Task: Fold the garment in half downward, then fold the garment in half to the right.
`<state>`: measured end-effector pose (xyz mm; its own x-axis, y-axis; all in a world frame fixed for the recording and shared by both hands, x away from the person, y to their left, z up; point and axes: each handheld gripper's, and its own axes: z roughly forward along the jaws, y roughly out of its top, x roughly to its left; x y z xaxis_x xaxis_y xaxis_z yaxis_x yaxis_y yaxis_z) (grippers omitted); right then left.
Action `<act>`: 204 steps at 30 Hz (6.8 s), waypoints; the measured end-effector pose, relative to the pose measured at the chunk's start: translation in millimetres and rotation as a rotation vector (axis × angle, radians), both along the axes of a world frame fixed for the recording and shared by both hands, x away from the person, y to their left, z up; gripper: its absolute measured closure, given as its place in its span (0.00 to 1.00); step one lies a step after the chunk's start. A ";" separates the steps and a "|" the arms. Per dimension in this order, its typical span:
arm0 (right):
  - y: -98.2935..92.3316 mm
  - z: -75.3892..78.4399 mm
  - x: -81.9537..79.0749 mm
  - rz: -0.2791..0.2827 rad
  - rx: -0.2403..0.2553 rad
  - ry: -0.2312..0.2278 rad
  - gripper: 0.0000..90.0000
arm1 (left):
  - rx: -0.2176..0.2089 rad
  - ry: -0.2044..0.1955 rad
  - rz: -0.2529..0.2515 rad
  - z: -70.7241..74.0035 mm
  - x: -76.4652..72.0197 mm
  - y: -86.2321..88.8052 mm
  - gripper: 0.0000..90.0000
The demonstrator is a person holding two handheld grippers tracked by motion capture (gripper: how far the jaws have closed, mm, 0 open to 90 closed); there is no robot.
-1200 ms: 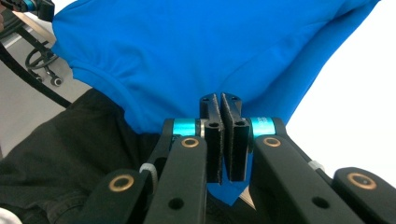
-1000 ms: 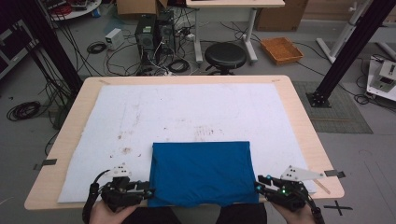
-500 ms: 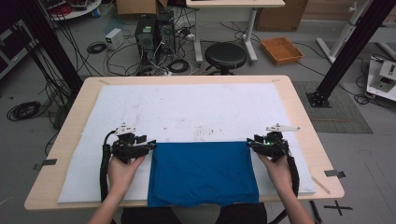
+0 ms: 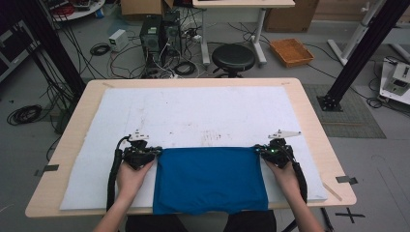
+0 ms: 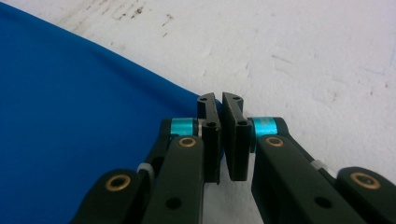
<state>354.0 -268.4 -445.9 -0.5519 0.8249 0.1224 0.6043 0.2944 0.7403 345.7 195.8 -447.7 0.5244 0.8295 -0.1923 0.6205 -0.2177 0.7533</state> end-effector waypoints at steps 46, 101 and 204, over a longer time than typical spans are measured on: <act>-50.1 45.4 -14.3 -0.058 0.204 -0.171 0.46 | -0.170 -0.338 -0.107 44.0 -34.3 58.7 0.46; -45.6 51.4 -13.3 -0.060 0.229 -0.191 0.33 | -0.202 0.013 0.021 10.5 -86.9 23.7 0.58; 161.0 80.7 92.3 0.298 0.077 -0.031 0.98 | -0.283 0.030 -0.228 40.6 -65.9 -122.0 0.94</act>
<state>446.3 -107.4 -365.2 -0.7724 0.6152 0.1580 0.4769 0.3974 0.7840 279.8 73.9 -407.1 0.6800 0.6039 -0.4159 0.6032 -0.1383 0.7855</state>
